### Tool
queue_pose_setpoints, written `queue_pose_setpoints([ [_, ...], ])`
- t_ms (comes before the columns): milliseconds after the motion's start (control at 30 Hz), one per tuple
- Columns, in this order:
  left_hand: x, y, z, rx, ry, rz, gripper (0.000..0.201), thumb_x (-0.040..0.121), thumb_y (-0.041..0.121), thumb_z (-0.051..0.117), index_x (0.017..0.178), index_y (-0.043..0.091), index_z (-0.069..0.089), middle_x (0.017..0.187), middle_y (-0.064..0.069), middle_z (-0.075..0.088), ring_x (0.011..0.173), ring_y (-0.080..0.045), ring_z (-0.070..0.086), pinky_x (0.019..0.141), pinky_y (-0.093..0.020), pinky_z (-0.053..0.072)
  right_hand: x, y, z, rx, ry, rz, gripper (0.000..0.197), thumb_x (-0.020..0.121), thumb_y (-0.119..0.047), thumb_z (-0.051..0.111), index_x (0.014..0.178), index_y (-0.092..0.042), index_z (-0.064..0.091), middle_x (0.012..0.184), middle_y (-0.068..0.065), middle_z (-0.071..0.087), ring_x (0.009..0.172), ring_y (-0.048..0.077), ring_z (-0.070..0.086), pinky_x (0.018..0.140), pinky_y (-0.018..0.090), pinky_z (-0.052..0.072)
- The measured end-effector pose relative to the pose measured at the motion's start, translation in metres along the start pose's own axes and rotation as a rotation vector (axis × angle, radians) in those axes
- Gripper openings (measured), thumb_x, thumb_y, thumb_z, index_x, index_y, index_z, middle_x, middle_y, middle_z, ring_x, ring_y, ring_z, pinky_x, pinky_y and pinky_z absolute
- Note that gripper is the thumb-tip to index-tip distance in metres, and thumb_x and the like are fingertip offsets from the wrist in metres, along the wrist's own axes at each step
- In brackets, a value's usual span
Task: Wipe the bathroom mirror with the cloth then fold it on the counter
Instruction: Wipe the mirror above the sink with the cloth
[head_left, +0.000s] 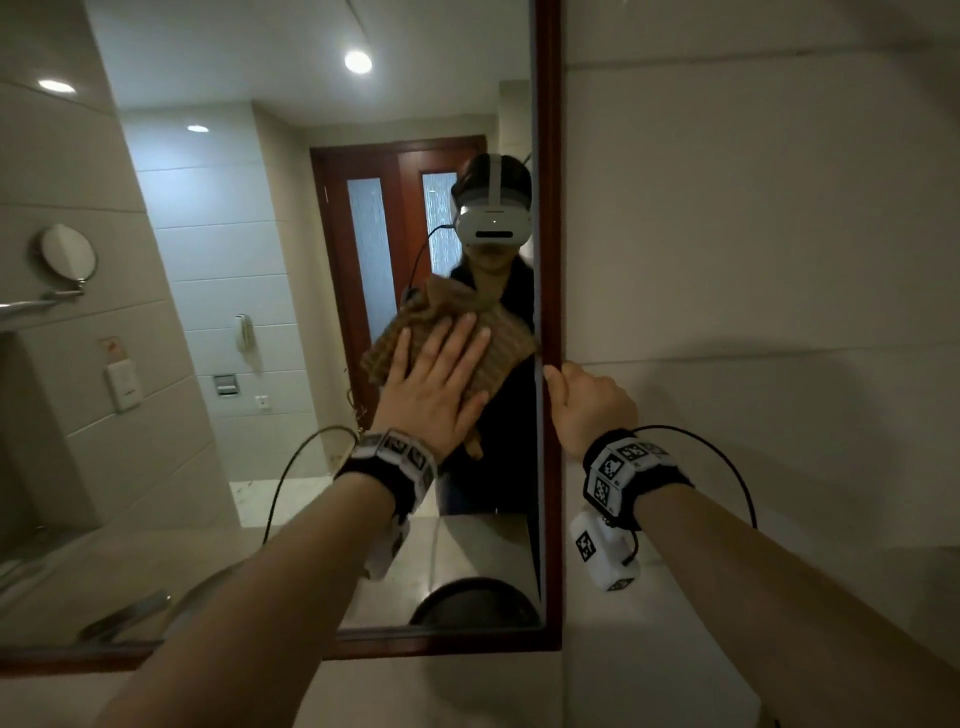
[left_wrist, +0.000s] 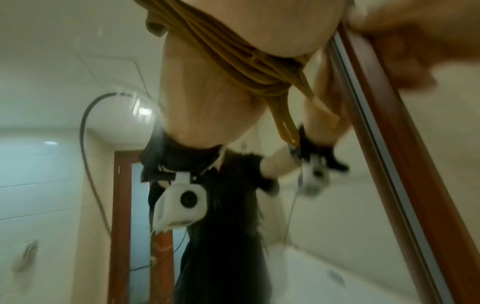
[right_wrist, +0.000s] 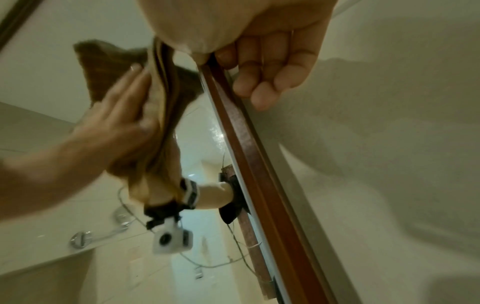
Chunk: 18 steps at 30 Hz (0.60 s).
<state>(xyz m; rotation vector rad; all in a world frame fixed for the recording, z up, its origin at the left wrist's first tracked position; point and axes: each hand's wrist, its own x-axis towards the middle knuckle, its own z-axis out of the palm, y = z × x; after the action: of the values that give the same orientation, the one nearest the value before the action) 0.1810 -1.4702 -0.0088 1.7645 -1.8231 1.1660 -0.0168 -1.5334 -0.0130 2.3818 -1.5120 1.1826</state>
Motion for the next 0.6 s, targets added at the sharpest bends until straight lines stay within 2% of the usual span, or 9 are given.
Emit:
queue_pose_setpoints([
  [67, 0.022, -0.008, -0.013, 0.003, 0.031, -0.039, 0.069, 0.096, 0.053, 0.028, 0.155, 0.025, 0.003, 0.162, 0.002, -0.004, 0.149, -0.019, 0.001, 0.118, -0.051, -0.002, -0.001, -0.001, 0.002, 0.012, 0.016, 0.001, 0.049, 0.101, -0.045, 0.027, 0.096, -0.007, 0.058, 0.088, 0.017, 0.066, 0.081, 0.036, 0.060, 0.061, 0.034, 0.035],
  [167, 0.013, -0.002, -0.004, -0.015, 0.035, -0.065, 0.071, 0.096, 0.053, 0.028, 0.155, 0.024, 0.000, 0.161, 0.001, -0.007, 0.149, -0.020, -0.004, 0.118, -0.052, -0.004, 0.000, -0.002, 0.000, 0.029, -0.017, 0.020, 0.049, 0.101, -0.047, 0.024, 0.096, -0.010, 0.056, 0.089, 0.015, 0.066, 0.082, 0.035, 0.061, 0.063, 0.034, 0.039],
  [300, -0.059, 0.022, 0.040, -0.046, -0.089, -0.043, 0.074, 0.094, 0.052, 0.032, 0.154, 0.024, 0.000, 0.161, 0.000, -0.002, 0.147, -0.025, 0.011, 0.117, -0.054, -0.001, 0.001, -0.001, -0.003, 0.030, -0.044, 0.024, 0.050, 0.101, -0.048, 0.022, 0.096, -0.011, 0.055, 0.089, 0.014, 0.066, 0.082, 0.034, 0.061, 0.063, 0.033, 0.038],
  [433, -0.130, 0.033, 0.066, -0.082, -0.236, -0.074, 0.074, 0.093, 0.051, 0.037, 0.154, 0.025, 0.005, 0.155, -0.001, 0.028, 0.137, -0.026, 0.034, 0.118, -0.054, 0.003, 0.001, 0.000, 0.000, 0.022, 0.015, -0.002, 0.048, 0.101, -0.046, 0.026, 0.093, -0.009, 0.056, 0.085, 0.015, 0.065, 0.079, 0.035, 0.060, 0.060, 0.033, 0.035],
  [533, -0.119, 0.025, 0.056, -0.077, -0.242, -0.071, 0.072, 0.093, 0.050, 0.040, 0.153, 0.026, 0.010, 0.152, 0.000, 0.034, 0.134, -0.026, 0.039, 0.118, -0.054, 0.006, 0.000, 0.001, 0.001, 0.055, 0.068, -0.028, 0.047, 0.101, -0.044, 0.028, 0.090, -0.007, 0.055, 0.078, 0.016, 0.063, 0.074, 0.036, 0.059, 0.059, 0.035, 0.038],
  [600, -0.088, 0.015, 0.042, -0.075, -0.172, -0.100, 0.072, 0.094, 0.051, 0.037, 0.153, 0.025, 0.007, 0.155, -0.002, 0.029, 0.137, -0.027, 0.033, 0.117, -0.054, 0.007, 0.000, 0.001, 0.002, 0.087, 0.061, -0.032, 0.048, 0.101, -0.045, 0.027, 0.091, -0.008, 0.055, 0.076, 0.016, 0.062, 0.072, 0.036, 0.058, 0.059, 0.035, 0.040],
])
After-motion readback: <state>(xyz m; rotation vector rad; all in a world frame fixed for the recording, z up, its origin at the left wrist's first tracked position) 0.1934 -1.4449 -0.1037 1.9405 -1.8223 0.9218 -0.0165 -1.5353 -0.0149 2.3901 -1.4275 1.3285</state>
